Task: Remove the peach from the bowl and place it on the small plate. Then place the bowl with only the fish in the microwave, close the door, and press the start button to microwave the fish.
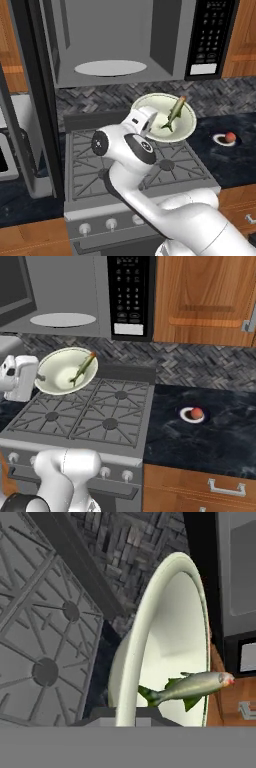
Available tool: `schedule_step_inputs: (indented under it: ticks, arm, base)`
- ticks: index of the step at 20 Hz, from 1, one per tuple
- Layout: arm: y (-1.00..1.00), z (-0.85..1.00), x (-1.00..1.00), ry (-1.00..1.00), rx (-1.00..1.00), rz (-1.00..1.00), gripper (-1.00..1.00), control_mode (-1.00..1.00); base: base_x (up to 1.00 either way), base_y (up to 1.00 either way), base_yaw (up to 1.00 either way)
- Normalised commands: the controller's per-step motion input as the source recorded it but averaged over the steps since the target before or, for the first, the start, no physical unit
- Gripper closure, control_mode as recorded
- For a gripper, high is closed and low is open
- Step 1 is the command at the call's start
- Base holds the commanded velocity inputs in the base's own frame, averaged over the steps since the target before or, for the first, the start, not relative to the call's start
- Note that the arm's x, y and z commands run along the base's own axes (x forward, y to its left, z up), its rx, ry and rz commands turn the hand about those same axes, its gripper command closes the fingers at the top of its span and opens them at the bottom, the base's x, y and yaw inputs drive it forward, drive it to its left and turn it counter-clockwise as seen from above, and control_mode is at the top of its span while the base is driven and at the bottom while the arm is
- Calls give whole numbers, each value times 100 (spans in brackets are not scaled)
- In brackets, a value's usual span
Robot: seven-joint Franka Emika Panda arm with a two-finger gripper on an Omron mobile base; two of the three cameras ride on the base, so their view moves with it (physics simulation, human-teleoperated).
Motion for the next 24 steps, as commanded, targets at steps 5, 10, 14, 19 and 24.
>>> schedule_step_inputs:
  ticks: [5,10,14,19,24]
  arm:
    - [75,82,32,-7,-13,33,100,-100]
    - [28,90,39,-6,-8,31,100,-100]
    - [1,64,47,-1,-6,22,100,-100]
    - [0,12,72,0,-2,13,100,-100]
    - [3,0,97,14,-7,14,100,-100]
  base:
    - [0,0,0]
    - [0,0,0]
    - [0,0,0]
    - [0,0,0]
    - [0,0,0]
